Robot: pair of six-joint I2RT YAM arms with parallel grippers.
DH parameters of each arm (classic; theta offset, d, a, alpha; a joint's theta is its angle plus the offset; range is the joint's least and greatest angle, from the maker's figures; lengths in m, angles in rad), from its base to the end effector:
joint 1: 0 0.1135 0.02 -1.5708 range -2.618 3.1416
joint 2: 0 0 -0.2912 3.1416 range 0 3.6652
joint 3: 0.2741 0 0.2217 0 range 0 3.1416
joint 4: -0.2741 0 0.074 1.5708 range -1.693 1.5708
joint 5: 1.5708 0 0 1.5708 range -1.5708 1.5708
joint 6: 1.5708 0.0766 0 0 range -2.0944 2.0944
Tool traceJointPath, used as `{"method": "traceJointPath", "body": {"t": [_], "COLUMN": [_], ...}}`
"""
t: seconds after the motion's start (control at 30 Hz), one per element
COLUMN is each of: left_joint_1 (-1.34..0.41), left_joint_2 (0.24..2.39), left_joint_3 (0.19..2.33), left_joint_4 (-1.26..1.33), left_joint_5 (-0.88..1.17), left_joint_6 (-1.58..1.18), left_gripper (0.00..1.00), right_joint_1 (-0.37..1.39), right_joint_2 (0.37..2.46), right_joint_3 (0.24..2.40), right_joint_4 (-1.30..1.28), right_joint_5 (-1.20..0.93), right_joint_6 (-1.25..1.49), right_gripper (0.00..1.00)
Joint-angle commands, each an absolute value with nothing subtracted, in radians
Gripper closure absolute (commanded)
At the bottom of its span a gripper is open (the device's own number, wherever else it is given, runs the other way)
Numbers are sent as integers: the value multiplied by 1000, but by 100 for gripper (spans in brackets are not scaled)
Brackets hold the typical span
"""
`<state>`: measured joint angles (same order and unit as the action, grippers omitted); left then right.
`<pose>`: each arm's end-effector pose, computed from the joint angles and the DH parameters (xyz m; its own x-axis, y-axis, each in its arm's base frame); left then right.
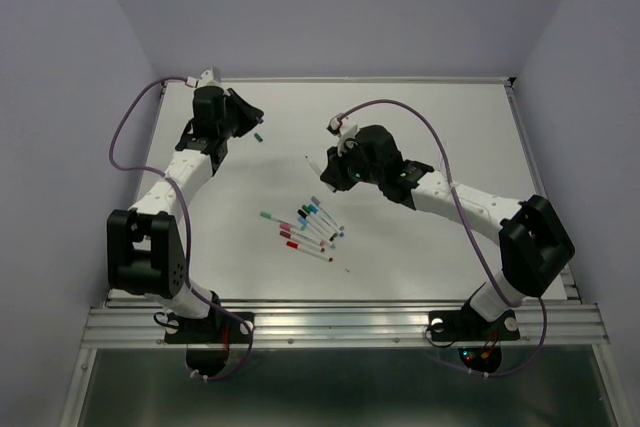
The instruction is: Open the pen caps
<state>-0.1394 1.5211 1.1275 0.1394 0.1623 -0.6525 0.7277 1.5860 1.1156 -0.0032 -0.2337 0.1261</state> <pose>0.3651 -0.0637 0.3403 -0.3752 -0.5524 -0.7444 0.0808 0.7805 -0.6199 0.2675 0.2620 0.2937 -0.4386 -0.2268 -0.8696 -0.7518 0.6228 0.2167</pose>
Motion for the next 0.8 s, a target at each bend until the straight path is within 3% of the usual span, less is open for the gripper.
{"method": "traceJointPath", "body": {"t": [0.0, 0.4, 0.77], "left_joint_1": [-149, -147, -120], "left_joint_2": [1509, 1828, 2008], "left_joint_3": [1166, 1403, 1529], "left_joint_4": [134, -158, -238], "left_joint_5": [135, -87, -134], "left_joint_6": [-617, -612, -615], "left_gripper": [100, 100, 100], "right_joint_1": [726, 439, 267], "right_joint_2": [1542, 1594, 1557], "right_joint_3": [1131, 1106, 1046], "right_joint_4": [3, -129, -144], "right_joint_5": [-106, 184, 269], "right_joint_6": [112, 288, 314], "right_gripper": [99, 99, 99]}}
